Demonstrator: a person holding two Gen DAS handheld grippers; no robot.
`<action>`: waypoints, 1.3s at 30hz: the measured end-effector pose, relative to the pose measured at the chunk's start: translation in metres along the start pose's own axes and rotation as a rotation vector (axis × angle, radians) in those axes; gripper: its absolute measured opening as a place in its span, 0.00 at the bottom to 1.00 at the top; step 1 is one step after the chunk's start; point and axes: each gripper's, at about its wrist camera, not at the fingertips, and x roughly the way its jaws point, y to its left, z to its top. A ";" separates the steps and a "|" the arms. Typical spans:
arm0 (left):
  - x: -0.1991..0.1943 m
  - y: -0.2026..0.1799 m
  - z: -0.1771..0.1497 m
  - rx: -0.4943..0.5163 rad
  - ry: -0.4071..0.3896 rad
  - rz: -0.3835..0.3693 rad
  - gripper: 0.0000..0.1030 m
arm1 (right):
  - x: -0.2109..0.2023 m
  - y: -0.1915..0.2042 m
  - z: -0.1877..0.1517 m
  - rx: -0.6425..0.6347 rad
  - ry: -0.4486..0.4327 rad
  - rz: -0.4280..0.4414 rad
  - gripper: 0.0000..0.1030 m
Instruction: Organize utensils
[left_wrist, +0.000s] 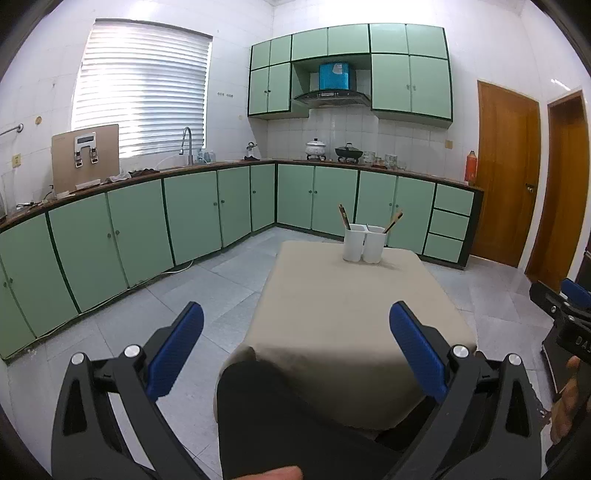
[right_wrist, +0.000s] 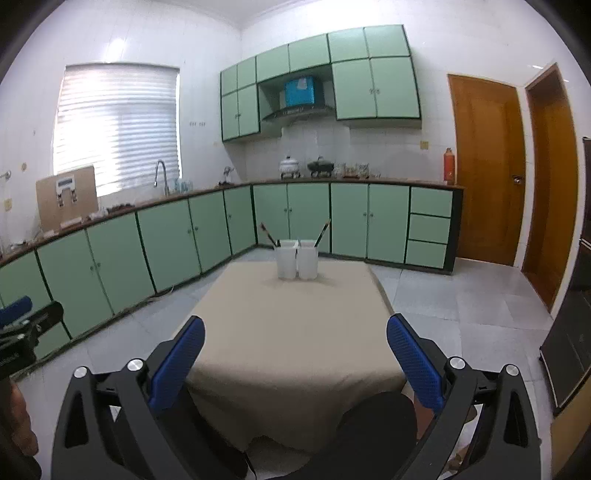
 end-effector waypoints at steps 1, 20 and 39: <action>-0.001 0.001 0.001 -0.002 -0.005 0.003 0.95 | -0.003 0.001 -0.001 -0.008 -0.003 -0.008 0.94; -0.014 0.000 -0.003 -0.006 -0.036 0.023 0.95 | -0.011 -0.002 -0.001 0.012 -0.008 -0.004 0.94; -0.015 0.006 -0.001 -0.021 -0.037 0.017 0.95 | -0.012 -0.005 -0.004 0.015 -0.016 0.006 0.94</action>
